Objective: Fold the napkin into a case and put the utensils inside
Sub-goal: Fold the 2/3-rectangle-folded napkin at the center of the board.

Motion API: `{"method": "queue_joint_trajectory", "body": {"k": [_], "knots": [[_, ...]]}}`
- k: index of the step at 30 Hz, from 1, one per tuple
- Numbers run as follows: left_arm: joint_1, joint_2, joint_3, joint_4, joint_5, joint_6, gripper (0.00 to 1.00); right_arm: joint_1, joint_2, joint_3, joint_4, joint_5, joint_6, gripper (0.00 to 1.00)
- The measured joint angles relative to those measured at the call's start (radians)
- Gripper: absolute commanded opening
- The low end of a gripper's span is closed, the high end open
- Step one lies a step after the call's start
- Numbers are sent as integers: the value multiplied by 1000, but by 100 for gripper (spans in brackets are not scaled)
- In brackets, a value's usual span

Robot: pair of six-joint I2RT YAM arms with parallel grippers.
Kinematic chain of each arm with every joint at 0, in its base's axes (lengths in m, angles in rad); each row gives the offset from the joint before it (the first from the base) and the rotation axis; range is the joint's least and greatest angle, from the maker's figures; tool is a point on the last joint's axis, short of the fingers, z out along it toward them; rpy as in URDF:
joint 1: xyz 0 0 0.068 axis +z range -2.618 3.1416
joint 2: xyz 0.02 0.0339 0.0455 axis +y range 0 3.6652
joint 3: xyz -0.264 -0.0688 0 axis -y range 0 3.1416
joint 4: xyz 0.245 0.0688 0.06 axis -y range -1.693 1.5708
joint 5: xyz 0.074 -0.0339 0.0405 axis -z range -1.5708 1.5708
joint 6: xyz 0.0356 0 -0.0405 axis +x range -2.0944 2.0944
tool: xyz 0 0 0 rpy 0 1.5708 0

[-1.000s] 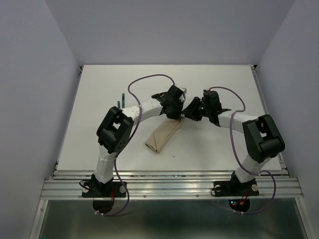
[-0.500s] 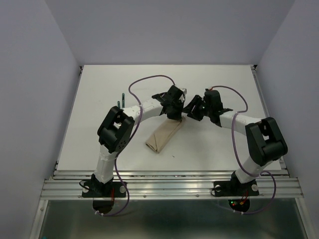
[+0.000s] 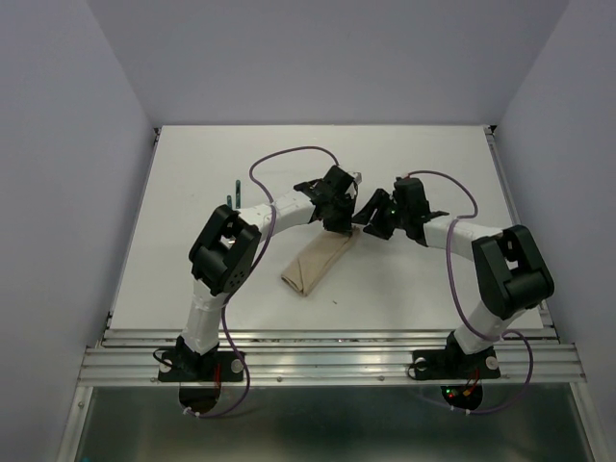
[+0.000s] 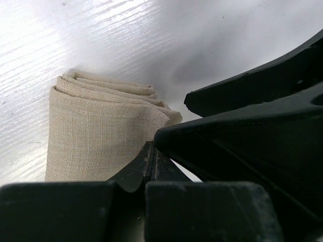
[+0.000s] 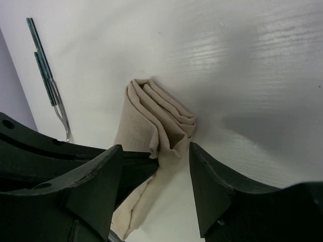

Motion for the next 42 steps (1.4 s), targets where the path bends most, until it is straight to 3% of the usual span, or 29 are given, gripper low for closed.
{"method": "queue_joint_trajectory", "body": {"k": [7, 20, 22, 24, 27, 28, 29, 34, 38, 42], "knots": [[0, 0, 0, 4, 5, -2, 0, 0, 38, -11, 2, -16, 13, 49], [0, 0, 0, 5, 8, -2, 0, 0, 56, -24, 40, -56, 52, 5], [0, 0, 0, 5, 8, -2, 5, 0, 56, -24, 42, -56, 55, 1], [0, 0, 0, 5, 4, -2, 15, 0, 56, -24, 43, -56, 56, 1], [0, -1, -3, 5, -8, 4, 52, 0, 56, -24, 43, -56, 56, 1], [0, -2, -5, 5, -15, 0, 85, 0, 58, -24, 43, -54, 56, 1], [-1, -10, -14, 3, -29, 1, 98, 0, 58, -24, 42, -53, 56, 1], [0, -64, -48, -14, -74, 15, 98, -9, 60, -24, 42, -48, 55, 1], [-2, -117, -71, 8, -96, 32, 80, -9, 60, -24, 42, -48, 55, 1], [-25, -168, -115, 51, -149, 72, 74, -9, 60, -24, 42, -50, 55, 1]]}}
